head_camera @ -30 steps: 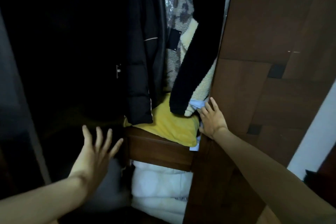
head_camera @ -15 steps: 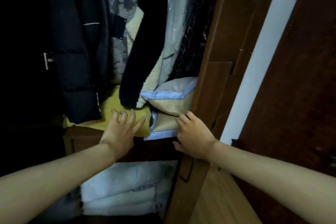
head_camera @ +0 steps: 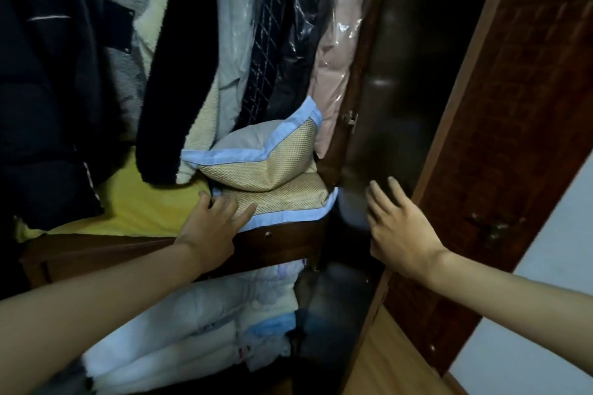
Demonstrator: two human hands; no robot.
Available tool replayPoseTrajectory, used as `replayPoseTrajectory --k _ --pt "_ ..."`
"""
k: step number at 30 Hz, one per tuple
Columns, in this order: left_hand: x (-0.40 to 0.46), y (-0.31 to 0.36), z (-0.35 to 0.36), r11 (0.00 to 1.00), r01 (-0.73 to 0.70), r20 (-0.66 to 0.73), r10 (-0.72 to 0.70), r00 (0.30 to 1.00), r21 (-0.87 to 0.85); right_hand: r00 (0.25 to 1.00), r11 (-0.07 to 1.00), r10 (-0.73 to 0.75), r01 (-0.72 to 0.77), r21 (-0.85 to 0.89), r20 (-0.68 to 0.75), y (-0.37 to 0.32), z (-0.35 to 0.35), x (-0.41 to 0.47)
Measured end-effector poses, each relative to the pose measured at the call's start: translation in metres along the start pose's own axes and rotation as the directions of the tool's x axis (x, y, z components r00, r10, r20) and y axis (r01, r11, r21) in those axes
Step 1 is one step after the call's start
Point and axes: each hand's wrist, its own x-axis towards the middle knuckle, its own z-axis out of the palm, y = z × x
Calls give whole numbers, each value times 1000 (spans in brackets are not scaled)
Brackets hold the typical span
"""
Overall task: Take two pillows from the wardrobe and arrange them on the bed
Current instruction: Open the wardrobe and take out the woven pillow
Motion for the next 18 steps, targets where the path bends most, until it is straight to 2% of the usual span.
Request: replayPoseTrajectory --k 8,14,18 --pt "30 14 -18 998 -59 -127 56 990 -19 961 985 145 -118 -127 234 18 59 -26" --pt "64 18 -19 998 -59 -132 61 989 15 917 981 189 -195 -17 352 20 95 6" --pt "95 25 -17 998 -52 -111 55 992 33 908 970 197 -235 60 369 19 123 42"
